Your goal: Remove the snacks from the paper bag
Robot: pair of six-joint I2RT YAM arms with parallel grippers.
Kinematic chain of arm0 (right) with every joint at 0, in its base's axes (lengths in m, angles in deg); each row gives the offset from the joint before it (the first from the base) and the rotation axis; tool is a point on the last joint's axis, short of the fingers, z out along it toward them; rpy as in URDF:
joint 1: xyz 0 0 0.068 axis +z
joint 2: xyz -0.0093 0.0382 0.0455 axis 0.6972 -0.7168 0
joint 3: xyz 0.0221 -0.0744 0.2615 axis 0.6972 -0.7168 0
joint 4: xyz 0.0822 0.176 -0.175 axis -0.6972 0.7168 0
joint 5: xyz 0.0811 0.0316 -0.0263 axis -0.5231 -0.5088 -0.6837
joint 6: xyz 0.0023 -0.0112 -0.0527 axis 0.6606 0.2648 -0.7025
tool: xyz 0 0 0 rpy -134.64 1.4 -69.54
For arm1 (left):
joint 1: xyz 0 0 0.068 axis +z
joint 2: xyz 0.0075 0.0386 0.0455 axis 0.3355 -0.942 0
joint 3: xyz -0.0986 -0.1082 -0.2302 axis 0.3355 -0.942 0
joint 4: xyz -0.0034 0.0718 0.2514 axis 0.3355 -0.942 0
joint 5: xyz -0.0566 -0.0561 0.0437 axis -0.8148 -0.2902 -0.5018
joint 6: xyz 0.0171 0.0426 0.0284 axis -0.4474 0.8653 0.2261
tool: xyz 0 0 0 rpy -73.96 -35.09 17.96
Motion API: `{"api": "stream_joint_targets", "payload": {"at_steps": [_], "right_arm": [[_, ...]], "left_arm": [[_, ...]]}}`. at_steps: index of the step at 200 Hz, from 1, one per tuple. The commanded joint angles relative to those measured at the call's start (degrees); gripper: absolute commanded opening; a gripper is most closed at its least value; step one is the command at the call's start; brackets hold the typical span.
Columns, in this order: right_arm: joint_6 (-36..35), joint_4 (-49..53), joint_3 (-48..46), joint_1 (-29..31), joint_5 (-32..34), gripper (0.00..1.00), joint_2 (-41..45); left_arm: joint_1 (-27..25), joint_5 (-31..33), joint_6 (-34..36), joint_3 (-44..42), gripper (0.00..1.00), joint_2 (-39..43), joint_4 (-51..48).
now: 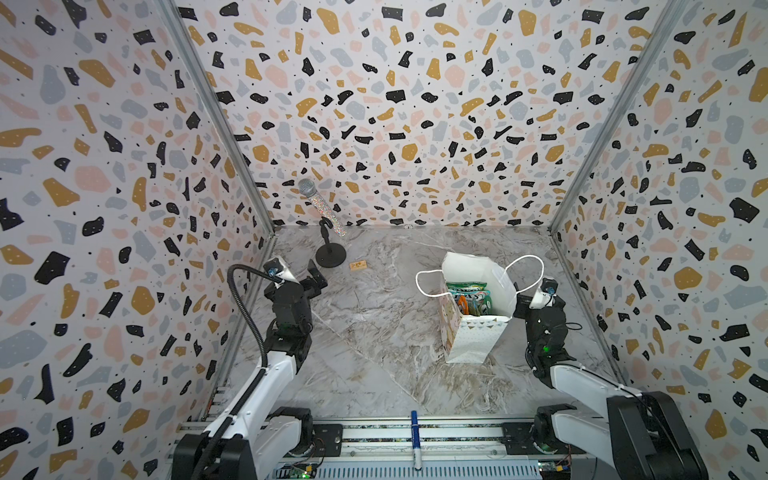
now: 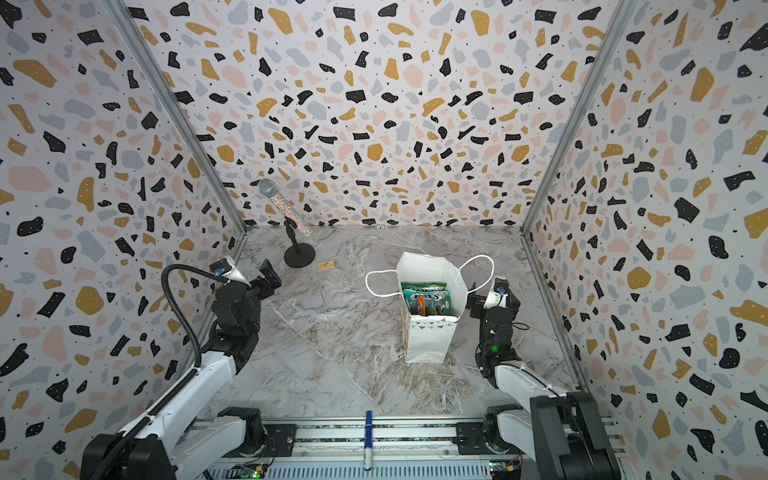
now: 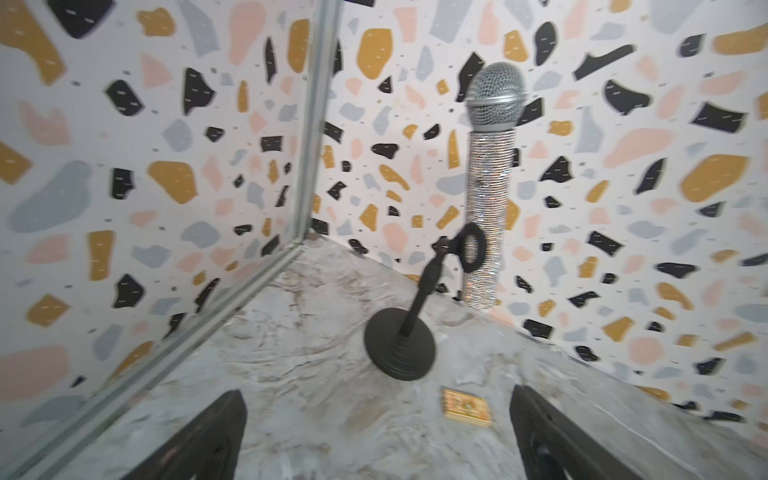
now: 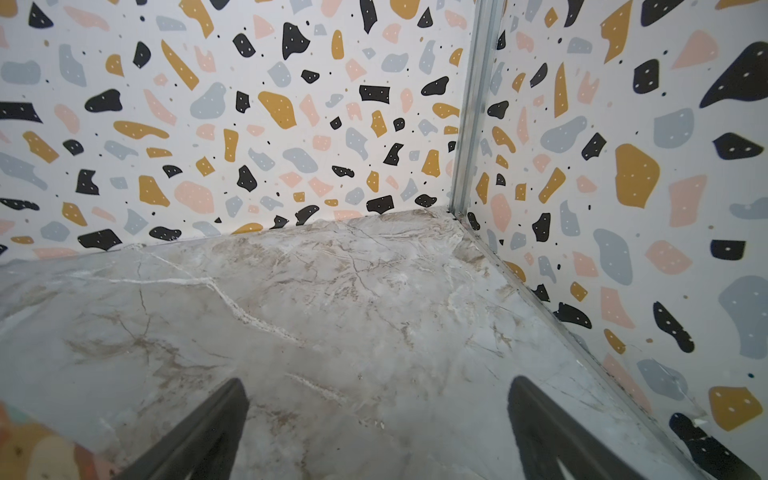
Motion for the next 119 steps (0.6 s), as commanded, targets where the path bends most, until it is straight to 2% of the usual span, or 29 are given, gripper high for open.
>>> {"api": "stream_joint_targets", "payload": {"at_steps": [1,32,59,91,119], "right_arm": [[7.4,14.7,2.6,0.3,0.3,0.99,4.5],[9.2,22.8,4.0,0.1,-4.0,0.99,10.5],[9.9,28.8,5.6,0.1,-11.5,0.99,15.0],[10.1,32.8,6.6,0.2,-17.0,0.99,18.8],[10.2,34.1,6.8,0.2,-19.1,0.99,20.1]], "left_arm": [[-3.8,-12.8,-8.6,4.0,1.0,2.4,-12.8],[-14.2,-14.5,-13.1,8.5,1.0,5.9,-16.8],[-23.0,-14.8,-14.7,12.9,0.95,4.9,-18.4],[-30.0,-15.9,-17.6,15.6,0.86,2.1,-15.9],[-33.7,-18.5,-19.7,16.3,0.81,-1.5,-10.1]]}}
